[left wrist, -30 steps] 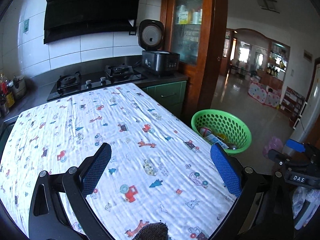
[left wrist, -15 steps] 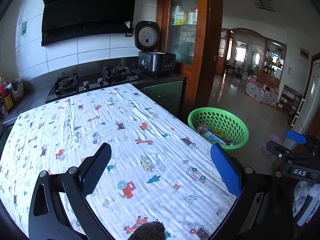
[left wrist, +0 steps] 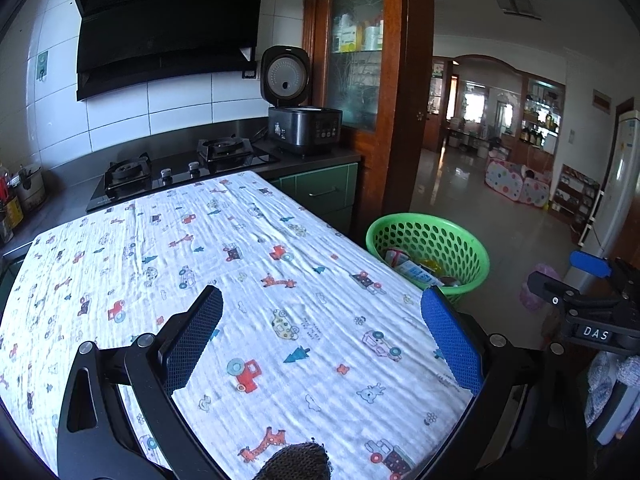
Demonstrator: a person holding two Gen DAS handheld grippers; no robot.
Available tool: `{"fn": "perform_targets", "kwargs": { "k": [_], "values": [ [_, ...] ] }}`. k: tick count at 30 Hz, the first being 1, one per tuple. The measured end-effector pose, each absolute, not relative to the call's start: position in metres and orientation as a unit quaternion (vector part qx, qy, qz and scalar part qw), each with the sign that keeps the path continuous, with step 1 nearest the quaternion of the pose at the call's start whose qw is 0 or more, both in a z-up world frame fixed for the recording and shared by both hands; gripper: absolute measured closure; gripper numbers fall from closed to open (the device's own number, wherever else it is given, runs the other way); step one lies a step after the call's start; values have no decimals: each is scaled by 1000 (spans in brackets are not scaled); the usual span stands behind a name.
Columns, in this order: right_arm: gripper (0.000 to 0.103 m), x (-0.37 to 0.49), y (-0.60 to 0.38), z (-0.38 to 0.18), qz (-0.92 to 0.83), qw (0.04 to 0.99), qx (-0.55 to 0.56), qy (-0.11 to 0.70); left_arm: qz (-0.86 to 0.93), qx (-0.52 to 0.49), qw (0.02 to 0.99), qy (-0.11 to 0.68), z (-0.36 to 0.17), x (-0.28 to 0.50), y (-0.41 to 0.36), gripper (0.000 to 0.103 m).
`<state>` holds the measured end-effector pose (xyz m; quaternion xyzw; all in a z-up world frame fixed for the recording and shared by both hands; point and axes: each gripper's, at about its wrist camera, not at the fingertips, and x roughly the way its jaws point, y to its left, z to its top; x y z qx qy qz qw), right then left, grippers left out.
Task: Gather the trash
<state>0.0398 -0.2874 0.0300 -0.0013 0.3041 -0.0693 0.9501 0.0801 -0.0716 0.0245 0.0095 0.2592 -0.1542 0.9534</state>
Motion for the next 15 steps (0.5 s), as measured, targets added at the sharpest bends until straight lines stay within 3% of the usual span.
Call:
{"fn": "perform_targets", "kwargs": {
  "k": [15],
  "values": [
    [9, 36, -290, 33, -71, 950, 1, 303, -154, 14, 953, 261, 20, 77, -73, 5]
  ]
}}
